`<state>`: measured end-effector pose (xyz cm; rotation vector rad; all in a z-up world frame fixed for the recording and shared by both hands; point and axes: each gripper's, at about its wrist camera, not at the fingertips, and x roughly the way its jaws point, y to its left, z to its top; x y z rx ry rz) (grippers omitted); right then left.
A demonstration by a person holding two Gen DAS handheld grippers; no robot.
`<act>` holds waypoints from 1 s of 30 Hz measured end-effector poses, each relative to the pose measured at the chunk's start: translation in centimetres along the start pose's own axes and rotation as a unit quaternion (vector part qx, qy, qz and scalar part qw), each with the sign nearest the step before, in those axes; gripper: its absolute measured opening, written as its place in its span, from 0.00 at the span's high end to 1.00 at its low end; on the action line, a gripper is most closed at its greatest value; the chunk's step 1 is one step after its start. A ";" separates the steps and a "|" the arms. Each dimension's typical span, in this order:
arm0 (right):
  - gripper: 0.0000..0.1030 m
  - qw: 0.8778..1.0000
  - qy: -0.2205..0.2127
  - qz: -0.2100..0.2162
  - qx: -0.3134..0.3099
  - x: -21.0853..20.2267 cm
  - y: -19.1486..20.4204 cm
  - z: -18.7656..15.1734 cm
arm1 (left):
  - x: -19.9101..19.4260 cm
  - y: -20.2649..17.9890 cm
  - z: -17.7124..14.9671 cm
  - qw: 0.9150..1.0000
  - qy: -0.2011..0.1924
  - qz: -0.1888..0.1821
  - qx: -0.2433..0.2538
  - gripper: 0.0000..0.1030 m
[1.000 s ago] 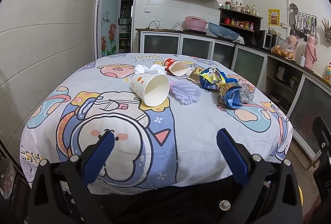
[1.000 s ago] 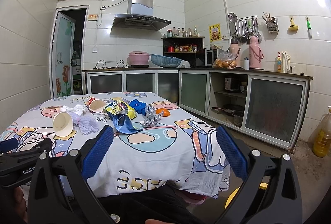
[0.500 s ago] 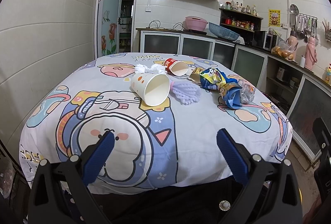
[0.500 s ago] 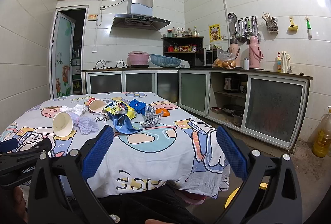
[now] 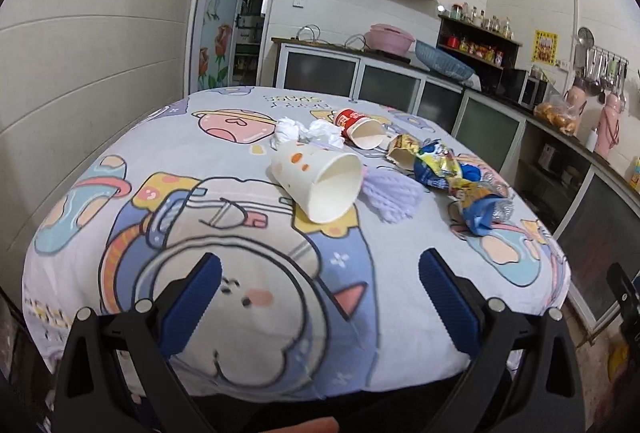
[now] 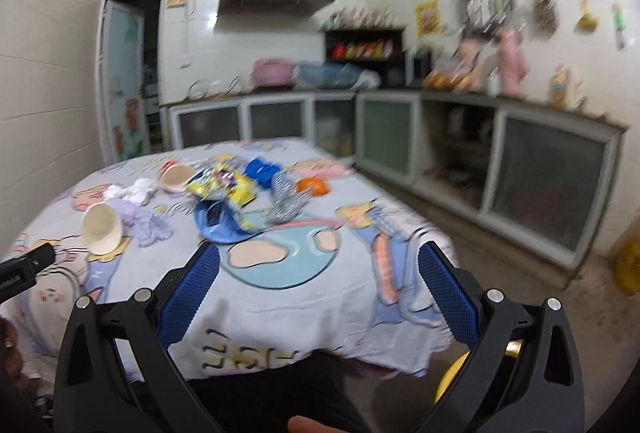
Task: Collect trash
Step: 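Grasp the white paper cup with the left tool while the right tool grasps the silver mesh scrubber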
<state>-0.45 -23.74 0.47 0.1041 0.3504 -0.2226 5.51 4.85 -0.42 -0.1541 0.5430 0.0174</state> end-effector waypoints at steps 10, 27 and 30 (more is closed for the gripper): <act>0.08 0.985 0.115 0.085 0.094 9.6 -4.8 2.6 | 5.9 1.0 3.4 0.996 0.064 0.020 0.059 0.07; 0.08 0.972 0.186 0.143 -0.022 23.7 -0.2 7.6 | 12.8 0.1 6.2 0.988 0.135 0.046 0.063 0.07; 0.08 0.970 0.196 0.143 -0.020 24.9 0.2 7.4 | 13.9 0.2 6.3 0.987 0.148 0.042 0.048 0.07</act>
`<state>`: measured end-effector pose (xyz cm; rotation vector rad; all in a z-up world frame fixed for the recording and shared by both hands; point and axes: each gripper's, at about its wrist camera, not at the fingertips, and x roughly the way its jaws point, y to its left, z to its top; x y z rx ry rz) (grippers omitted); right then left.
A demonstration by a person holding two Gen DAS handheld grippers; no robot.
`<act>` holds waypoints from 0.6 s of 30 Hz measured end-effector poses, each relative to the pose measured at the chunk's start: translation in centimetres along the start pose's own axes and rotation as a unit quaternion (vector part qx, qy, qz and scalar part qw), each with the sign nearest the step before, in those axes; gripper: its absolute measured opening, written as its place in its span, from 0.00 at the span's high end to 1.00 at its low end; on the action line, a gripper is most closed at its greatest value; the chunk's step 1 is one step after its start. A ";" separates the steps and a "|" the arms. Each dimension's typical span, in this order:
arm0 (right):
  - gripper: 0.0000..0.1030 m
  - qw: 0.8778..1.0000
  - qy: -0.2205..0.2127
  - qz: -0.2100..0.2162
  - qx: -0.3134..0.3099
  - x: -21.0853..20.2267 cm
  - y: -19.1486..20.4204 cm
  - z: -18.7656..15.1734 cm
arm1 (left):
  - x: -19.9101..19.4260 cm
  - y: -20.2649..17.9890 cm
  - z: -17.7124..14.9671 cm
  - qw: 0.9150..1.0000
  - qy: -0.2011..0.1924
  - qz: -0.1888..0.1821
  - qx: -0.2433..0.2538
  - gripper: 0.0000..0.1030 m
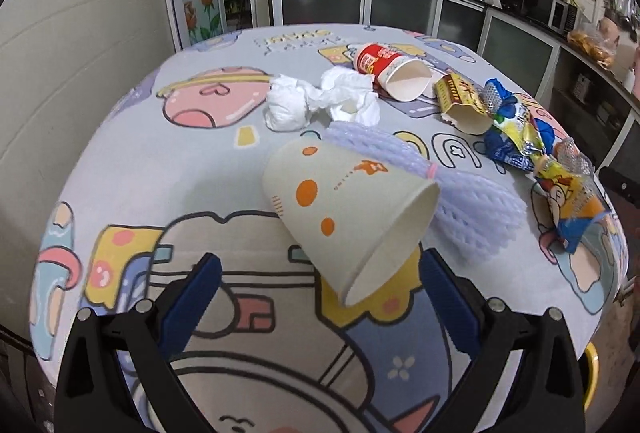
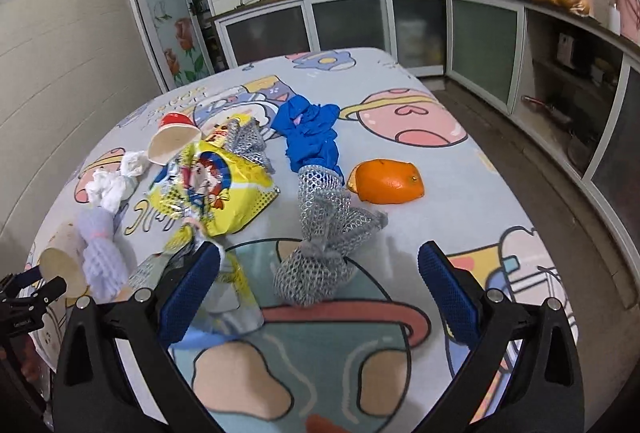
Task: Collect trash
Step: 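Grasp the white paper cup with the left tool while the right tool grasps the silver mesh scrubber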
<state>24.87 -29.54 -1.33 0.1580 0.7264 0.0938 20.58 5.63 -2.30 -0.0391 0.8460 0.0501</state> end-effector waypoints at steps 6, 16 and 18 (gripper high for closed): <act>0.08 1.000 0.027 -0.004 0.000 2.4 -0.1 0.4 | 1.7 -0.1 0.8 1.000 0.009 0.008 -0.008 0.07; 0.29 0.998 0.060 -0.005 0.011 5.0 -0.5 0.4 | 2.9 0.4 1.5 0.999 0.011 -0.008 -0.035 0.08; 0.35 0.998 0.066 -0.005 0.006 5.2 -0.4 0.3 | 2.7 0.5 1.4 0.999 0.010 -0.011 -0.043 0.17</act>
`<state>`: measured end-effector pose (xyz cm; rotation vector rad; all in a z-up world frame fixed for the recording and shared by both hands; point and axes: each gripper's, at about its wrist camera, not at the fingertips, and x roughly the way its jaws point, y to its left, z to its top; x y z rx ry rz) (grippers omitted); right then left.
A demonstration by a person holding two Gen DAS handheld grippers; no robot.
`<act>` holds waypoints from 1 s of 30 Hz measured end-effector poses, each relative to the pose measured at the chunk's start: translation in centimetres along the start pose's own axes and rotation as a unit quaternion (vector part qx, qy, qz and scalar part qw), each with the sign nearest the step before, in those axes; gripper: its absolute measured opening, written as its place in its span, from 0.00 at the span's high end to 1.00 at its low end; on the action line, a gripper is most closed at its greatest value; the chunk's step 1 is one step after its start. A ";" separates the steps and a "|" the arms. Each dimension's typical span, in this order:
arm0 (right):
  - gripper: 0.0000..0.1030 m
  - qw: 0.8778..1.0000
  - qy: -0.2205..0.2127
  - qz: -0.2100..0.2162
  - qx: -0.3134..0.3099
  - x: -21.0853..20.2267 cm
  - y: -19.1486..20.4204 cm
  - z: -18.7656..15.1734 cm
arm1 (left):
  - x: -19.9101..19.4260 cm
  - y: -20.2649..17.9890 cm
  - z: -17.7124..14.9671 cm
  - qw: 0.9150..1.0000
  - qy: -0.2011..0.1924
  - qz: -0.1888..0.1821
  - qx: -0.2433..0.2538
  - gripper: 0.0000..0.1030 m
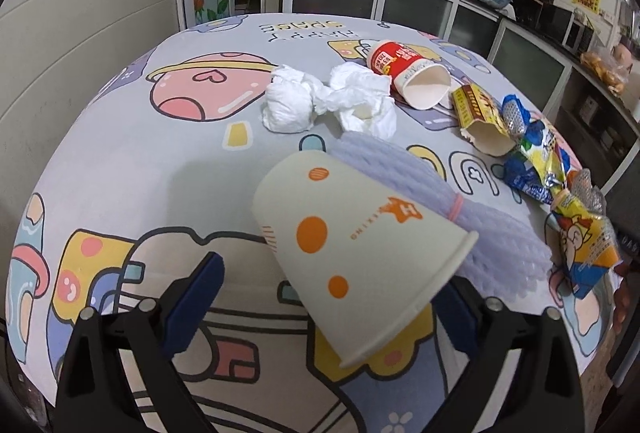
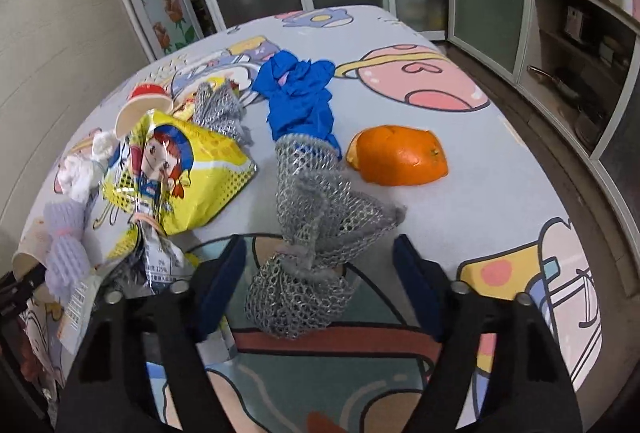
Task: Collect trash
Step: 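Grasp the white paper cup with the left tool while the right tool grasps the silver mesh scrubber, then carry the cup and scrubber to the yellow bin and open both tools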
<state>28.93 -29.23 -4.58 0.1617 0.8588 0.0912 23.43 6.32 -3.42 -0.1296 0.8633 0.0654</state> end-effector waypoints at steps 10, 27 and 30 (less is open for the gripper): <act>0.77 1.000 -0.015 -0.020 0.010 -0.6 -0.2 -0.1 | -0.1 1.2 -0.4 1.000 0.009 0.000 -0.029 0.94; 0.77 0.998 -0.064 -0.012 0.012 -6.1 0.1 -0.4 | -4.3 1.6 -0.4 0.999 -0.038 -0.021 -0.024 0.95; 0.77 0.997 -0.076 -0.009 0.016 -7.9 -0.2 -1.1 | -5.9 1.2 -0.7 0.998 -0.048 -0.035 -0.013 0.95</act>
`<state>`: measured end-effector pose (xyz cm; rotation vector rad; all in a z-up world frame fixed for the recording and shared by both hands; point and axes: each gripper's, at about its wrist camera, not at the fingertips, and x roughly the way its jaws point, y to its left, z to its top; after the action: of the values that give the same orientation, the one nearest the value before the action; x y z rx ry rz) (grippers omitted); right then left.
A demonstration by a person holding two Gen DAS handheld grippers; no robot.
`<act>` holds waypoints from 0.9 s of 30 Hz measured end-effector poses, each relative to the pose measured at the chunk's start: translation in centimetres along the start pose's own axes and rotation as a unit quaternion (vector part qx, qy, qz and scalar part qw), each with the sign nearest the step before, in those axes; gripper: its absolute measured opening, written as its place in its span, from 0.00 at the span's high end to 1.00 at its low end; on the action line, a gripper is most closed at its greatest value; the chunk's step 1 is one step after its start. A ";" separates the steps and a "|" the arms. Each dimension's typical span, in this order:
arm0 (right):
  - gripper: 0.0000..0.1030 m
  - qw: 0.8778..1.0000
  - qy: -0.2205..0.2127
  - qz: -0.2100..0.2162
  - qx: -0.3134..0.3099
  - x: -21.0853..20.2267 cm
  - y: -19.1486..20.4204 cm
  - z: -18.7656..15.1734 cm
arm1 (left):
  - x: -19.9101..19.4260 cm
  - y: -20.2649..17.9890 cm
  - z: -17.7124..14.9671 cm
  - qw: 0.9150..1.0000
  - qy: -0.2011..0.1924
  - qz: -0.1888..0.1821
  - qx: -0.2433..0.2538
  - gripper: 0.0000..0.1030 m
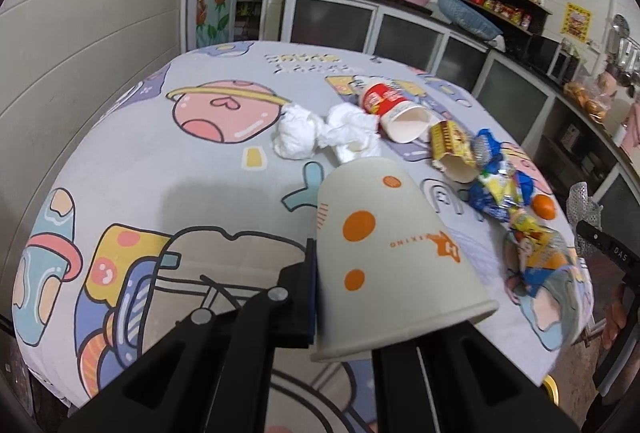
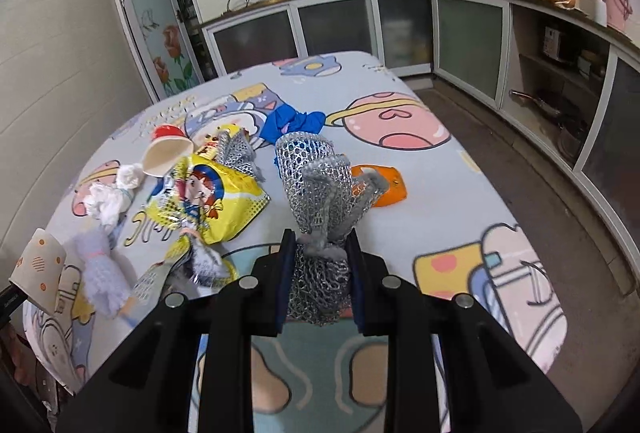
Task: Collect trash
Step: 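Carry the cup and scrubber to the yellow bin and open both tools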
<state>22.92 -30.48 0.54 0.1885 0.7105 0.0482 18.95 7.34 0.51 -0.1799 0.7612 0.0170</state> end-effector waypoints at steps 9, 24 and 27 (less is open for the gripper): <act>0.77 0.998 -0.042 -0.028 0.040 -9.2 -4.7 -4.5 | -2.3 -8.4 -1.8 0.990 -0.004 -0.082 0.112 0.95; 0.76 0.960 0.000 -0.203 0.192 -20.9 -20.0 -21.8 | -1.8 -35.7 -15.2 0.859 0.120 -0.327 0.376 0.95; 0.76 0.949 0.033 -0.206 0.238 -20.4 -22.8 -25.7 | -1.2 -39.7 -18.7 0.830 0.157 -0.344 0.411 0.95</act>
<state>-9.79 -51.03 -9.68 0.4981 0.8091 -0.5247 8.49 -34.86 -5.73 0.3899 0.9321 -1.0439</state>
